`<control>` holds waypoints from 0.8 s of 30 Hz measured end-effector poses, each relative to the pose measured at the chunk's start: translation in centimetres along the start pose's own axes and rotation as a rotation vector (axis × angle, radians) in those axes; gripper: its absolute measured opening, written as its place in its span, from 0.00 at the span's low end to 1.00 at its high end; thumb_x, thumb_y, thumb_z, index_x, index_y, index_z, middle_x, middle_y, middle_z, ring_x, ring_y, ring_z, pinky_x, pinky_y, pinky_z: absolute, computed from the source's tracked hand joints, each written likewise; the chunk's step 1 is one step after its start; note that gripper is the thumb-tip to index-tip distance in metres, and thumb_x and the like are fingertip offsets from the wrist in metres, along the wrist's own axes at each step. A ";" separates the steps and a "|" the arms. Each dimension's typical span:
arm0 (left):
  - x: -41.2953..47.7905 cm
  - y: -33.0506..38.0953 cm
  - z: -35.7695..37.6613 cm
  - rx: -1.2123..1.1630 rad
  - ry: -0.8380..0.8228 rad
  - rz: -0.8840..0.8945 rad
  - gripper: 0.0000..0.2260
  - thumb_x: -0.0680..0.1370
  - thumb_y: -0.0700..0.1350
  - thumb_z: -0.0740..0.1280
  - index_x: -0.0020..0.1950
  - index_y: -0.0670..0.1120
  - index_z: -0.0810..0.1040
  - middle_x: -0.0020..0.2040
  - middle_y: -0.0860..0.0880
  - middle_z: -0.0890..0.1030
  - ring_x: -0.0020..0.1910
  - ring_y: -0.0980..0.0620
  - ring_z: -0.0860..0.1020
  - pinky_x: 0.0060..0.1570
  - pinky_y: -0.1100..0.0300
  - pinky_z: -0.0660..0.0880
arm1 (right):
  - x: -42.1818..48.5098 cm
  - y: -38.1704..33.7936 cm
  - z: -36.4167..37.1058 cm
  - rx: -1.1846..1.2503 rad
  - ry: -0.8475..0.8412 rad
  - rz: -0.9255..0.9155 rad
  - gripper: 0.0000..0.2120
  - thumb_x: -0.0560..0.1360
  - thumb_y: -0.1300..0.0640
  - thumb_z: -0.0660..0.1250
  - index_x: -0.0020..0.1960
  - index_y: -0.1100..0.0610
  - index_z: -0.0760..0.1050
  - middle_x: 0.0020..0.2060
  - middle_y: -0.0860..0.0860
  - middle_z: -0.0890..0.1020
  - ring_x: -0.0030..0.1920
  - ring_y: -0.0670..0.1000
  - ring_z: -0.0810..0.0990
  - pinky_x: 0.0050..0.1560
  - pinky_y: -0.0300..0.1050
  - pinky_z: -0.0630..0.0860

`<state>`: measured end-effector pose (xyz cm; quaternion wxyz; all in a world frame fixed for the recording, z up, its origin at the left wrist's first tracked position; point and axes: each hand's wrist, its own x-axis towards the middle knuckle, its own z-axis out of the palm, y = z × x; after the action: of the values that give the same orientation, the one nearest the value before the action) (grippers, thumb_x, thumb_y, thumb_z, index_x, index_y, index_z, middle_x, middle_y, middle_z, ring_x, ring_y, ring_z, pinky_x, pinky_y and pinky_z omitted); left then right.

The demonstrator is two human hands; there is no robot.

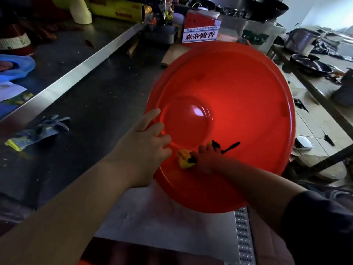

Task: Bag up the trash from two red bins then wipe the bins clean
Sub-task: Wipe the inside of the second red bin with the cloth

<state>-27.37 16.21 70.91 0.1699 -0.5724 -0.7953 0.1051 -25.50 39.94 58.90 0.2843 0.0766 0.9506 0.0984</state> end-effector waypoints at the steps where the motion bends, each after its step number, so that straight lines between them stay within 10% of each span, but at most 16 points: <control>1: 0.1 0.0 0.2 -0.015 0.010 0.007 0.12 0.53 0.50 0.75 0.33 0.51 0.79 0.36 0.51 0.76 0.46 0.45 0.73 0.71 0.44 0.46 | 1.3 -0.1 0.2 0.020 -0.008 0.022 0.25 0.80 0.53 0.55 0.76 0.49 0.54 0.74 0.60 0.55 0.74 0.65 0.52 0.71 0.65 0.51; 8: 0.1 -0.9 0.6 -0.025 0.008 -0.047 0.12 0.52 0.47 0.73 0.33 0.51 0.79 0.35 0.52 0.76 0.46 0.44 0.71 0.70 0.44 0.45 | 3.9 -0.5 -0.1 0.013 -0.003 0.064 0.22 0.81 0.54 0.54 0.74 0.50 0.59 0.74 0.60 0.56 0.73 0.63 0.55 0.71 0.61 0.54; 14: 0.3 -1.2 -0.3 0.096 -0.216 -0.087 0.18 0.70 0.55 0.63 0.60 0.56 0.72 0.60 0.56 0.69 0.64 0.47 0.57 0.63 0.45 0.23 | -4.3 0.2 -3.3 -0.108 0.000 -0.096 0.24 0.79 0.59 0.56 0.74 0.51 0.58 0.69 0.59 0.62 0.69 0.62 0.61 0.68 0.61 0.60; 24: 0.8 -1.7 -1.2 0.037 -0.267 -0.045 0.37 0.62 0.74 0.62 0.65 0.55 0.70 0.63 0.55 0.69 0.68 0.47 0.58 0.64 0.45 0.25 | -16.2 2.6 -3.9 0.047 0.085 -0.209 0.29 0.74 0.33 0.54 0.73 0.40 0.55 0.62 0.45 0.62 0.66 0.50 0.61 0.65 0.47 0.63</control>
<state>-28.65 16.39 72.74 0.0751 -0.5322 -0.8213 0.1911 -13.99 38.65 71.19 0.2504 -0.0206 0.9667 0.0489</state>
